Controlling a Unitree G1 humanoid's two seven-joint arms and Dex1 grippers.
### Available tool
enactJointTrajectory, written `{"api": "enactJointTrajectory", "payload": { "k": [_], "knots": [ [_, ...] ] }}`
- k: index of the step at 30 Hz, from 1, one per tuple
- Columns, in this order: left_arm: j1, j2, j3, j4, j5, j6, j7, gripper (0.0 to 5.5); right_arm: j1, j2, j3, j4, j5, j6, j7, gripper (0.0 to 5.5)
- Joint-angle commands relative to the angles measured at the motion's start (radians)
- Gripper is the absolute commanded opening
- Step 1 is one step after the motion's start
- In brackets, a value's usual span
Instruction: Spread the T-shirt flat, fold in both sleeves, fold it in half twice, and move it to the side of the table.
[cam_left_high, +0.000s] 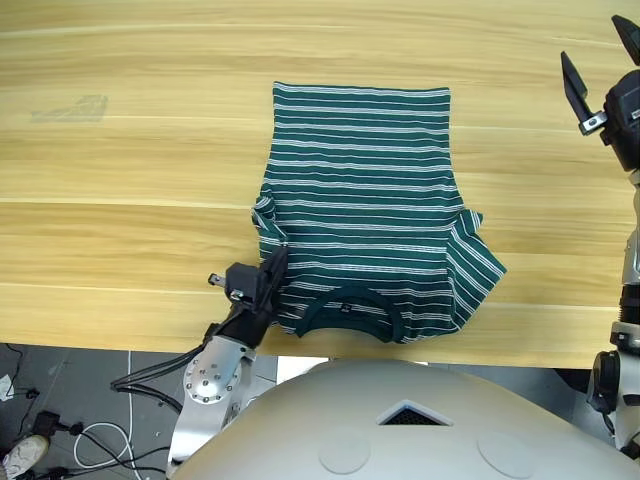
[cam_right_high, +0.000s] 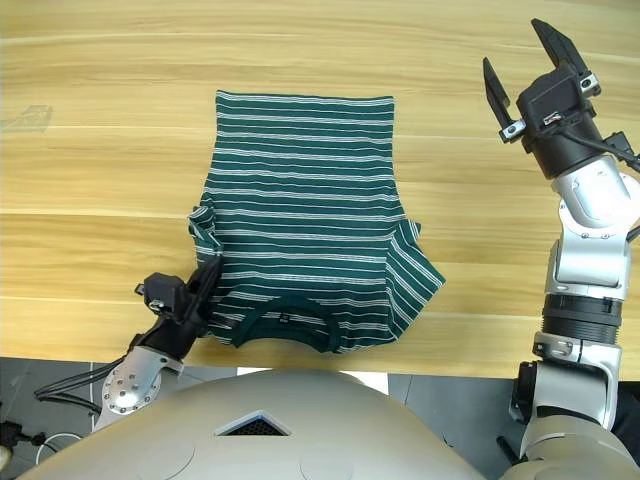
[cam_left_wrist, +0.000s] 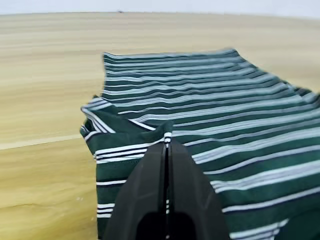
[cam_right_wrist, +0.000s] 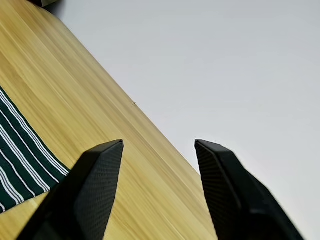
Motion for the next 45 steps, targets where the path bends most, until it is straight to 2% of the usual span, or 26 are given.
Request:
{"api": "enactJointTrajectory", "payload": {
  "k": [1,15,20,26,32,35,39,42,45],
  "knots": [
    [-0.022,0.023,-0.023,0.045,0.081,0.014,0.019,0.01,-0.006,0.001,0.006,0.007,-0.012,-0.004,-0.009,2.65],
    [-0.038,0.065,-0.114,-0.017,0.18,-0.041,-0.01,0.01,-0.012,0.003,0.02,0.032,-0.02,-0.017,-0.009,2.65],
    [-0.05,0.109,-0.14,0.048,0.268,0.007,-0.015,0.01,-0.007,0.003,0.022,0.034,-0.02,-0.023,-0.011,2.65],
    [-0.063,0.11,-0.136,0.097,0.316,0.036,0.005,0.01,0.004,-0.002,0.016,0.033,-0.015,-0.028,-0.01,2.65],
    [-0.079,0.099,-0.156,-0.032,0.171,-0.018,-0.07,0.01,0.011,-0.001,0.02,0.044,-0.006,-0.039,0.001,2.65],
    [-0.1,0.124,-0.133,-0.16,-0.069,0.029,-0.183,0.01,0.023,0.005,0.024,0.032,0.026,-0.03,0.026,2.65],
    [-0.107,0.228,-0.043,-0.26,-0.36,0.057,-0.344,0.01,0.053,0.01,0.01,-0.022,0.154,0.041,0.099,2.65],
    [-0.087,0.296,0.016,-0.245,-0.359,0.023,-0.399,0.01,0.112,0.005,-0.042,-0.095,0.292,0.127,0.147,2.65],
    [-0.097,0.295,0.015,-0.21,-0.312,0.017,-0.38,0.01,0.153,0.001,-0.074,-0.119,0.318,0.156,0.151,2.65]
  ]
}}
